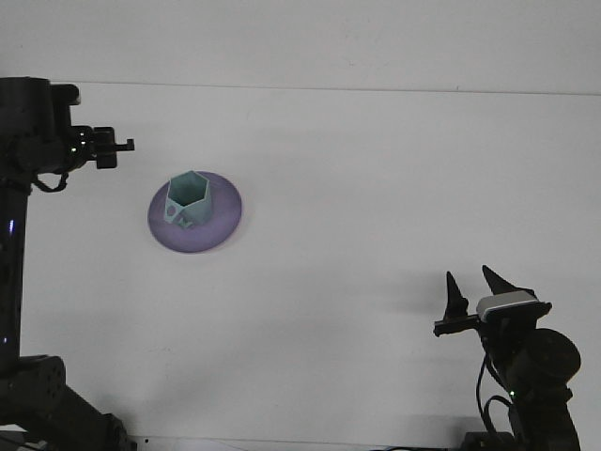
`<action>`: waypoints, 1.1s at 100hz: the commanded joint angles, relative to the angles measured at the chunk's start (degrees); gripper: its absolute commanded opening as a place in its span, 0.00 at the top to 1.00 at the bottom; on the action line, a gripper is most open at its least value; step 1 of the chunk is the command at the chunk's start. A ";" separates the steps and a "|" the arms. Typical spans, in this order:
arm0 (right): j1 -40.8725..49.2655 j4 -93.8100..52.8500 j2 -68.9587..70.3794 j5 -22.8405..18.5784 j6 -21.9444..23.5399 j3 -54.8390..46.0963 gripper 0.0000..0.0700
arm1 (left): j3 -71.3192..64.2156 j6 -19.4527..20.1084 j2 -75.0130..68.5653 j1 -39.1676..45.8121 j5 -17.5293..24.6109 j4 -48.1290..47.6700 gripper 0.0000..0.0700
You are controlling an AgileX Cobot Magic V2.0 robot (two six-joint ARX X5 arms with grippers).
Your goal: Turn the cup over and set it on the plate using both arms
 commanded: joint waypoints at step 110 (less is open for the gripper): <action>0.00 7.69 -0.13 3.41 -2.67 0.02 1.00 | -94.82 -2.67 -73.88 0.24 0.09 63.84 0.98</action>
